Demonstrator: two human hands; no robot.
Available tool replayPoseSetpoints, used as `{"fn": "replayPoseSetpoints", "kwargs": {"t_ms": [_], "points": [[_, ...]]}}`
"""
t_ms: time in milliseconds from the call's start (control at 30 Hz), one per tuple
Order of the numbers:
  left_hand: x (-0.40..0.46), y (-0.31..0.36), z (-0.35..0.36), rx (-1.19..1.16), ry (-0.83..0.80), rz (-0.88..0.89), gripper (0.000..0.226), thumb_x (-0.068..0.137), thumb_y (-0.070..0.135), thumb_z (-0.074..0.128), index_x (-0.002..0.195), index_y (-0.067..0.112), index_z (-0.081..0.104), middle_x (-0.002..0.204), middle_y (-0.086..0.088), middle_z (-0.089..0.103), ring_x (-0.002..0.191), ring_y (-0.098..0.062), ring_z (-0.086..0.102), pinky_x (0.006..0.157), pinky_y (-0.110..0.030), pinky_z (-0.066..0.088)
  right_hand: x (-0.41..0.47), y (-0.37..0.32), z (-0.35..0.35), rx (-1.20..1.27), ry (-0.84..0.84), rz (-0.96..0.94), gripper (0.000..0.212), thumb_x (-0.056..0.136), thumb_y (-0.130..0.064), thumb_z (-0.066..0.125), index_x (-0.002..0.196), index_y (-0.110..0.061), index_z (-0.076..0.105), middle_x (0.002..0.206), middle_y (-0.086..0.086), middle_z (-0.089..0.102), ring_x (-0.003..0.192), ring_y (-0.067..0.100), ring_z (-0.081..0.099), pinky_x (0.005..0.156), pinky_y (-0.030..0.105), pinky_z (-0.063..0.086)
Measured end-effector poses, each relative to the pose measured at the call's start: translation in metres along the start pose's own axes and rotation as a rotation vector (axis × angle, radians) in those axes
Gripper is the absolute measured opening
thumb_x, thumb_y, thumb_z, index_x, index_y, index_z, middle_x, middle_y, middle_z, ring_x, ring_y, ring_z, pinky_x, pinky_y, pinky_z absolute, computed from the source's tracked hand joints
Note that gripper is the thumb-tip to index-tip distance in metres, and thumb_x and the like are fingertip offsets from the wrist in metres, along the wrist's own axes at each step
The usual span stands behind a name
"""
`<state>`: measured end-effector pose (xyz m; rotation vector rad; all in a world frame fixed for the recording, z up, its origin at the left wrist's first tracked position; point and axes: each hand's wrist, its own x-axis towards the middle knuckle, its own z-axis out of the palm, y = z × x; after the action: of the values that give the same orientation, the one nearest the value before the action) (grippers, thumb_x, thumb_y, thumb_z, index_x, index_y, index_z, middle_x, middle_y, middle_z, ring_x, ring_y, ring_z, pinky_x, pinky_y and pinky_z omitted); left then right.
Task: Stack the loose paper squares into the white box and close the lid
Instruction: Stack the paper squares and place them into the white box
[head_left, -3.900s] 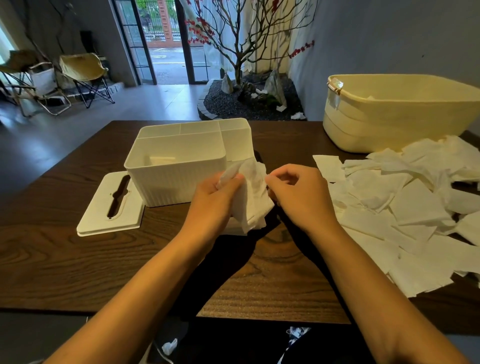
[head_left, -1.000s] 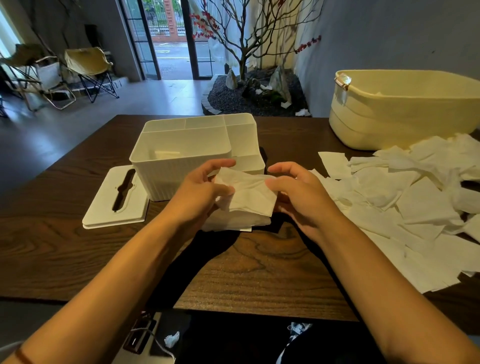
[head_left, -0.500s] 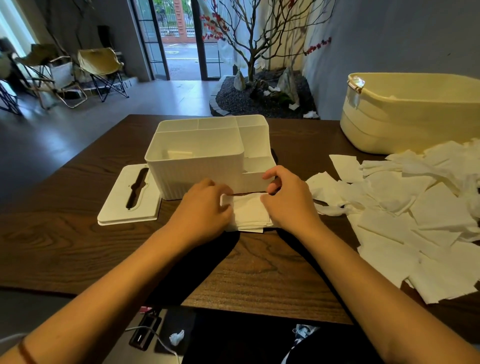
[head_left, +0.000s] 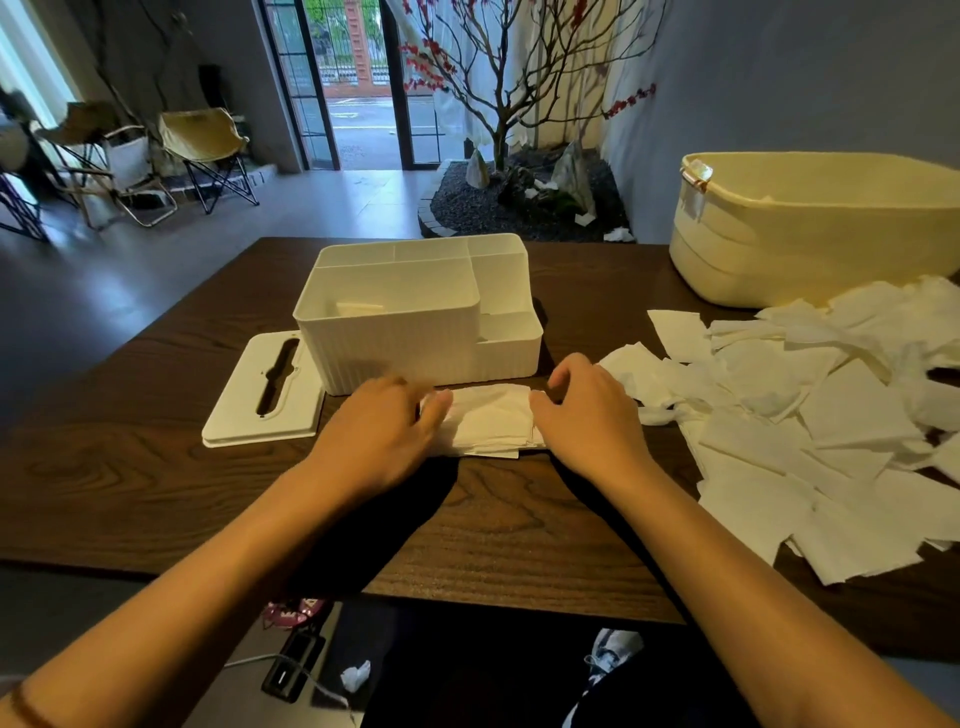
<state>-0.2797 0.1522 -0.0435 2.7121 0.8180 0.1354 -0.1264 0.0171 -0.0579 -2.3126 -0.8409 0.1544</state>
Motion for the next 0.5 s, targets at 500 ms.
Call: {"fn": "replayPoseSetpoints", "kwargs": {"t_ms": [500], "points": [[0.029,0.029,-0.029,-0.242,-0.357,-0.117,0.052,0.084,0.023,0.079,0.129,0.011,0.058,0.121,-0.005,0.063,0.108,-0.02,0.058,0.095,-0.032,0.046,-0.002,-0.002,-0.01,0.221,-0.297,-0.045,0.067,0.08,-0.01,0.074,0.136,-0.023,0.04,0.116,0.0,0.058,0.104,0.022,0.058,0.091,0.043,0.054]]}}
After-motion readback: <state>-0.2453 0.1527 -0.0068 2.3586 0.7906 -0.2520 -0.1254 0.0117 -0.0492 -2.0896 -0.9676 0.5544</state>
